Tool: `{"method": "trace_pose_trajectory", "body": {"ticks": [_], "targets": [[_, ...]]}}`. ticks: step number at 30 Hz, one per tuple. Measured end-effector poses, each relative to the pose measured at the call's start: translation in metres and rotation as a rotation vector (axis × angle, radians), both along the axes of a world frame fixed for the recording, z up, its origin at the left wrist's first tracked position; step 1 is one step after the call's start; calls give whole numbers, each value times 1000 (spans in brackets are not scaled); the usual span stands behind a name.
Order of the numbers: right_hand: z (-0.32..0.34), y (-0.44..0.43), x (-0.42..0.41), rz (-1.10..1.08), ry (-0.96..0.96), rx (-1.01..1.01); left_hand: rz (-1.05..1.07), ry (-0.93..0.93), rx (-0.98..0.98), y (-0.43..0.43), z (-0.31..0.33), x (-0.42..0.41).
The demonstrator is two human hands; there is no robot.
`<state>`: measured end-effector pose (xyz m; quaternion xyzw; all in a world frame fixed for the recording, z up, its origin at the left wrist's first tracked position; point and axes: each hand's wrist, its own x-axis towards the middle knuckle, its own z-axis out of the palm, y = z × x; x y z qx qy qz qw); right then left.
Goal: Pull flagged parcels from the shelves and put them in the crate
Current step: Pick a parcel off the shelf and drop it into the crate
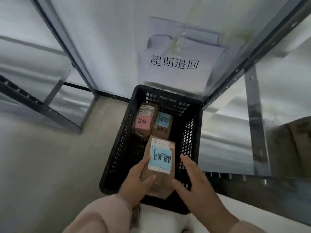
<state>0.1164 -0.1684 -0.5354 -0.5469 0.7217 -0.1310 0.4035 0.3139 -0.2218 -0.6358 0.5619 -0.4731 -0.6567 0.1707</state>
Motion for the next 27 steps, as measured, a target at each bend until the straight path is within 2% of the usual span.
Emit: {"method": "trace_pose_trajectory", "body": {"ticks": [8,15,17,20,23,27], "targets": [[-88,-28,-8,-79,95,6,-214,-105,63,-45,-123,-32],[-123,-39,-9,-153,90,-42,-271,-99,30,-53,-181,-62],[-131,-40,-10,-138,105,-52,-348,-105,19,-52,-192,-69],[-139,-37,-11,-109,130,-41,-511,-128,47,-51,-200,-76],[-140,-31,-11,-74,181,-5,-554,-208,25,-53,-187,-78],[-124,-24,-7,2,286,-23,-553,-408,-296,-56,-134,-63]]}}
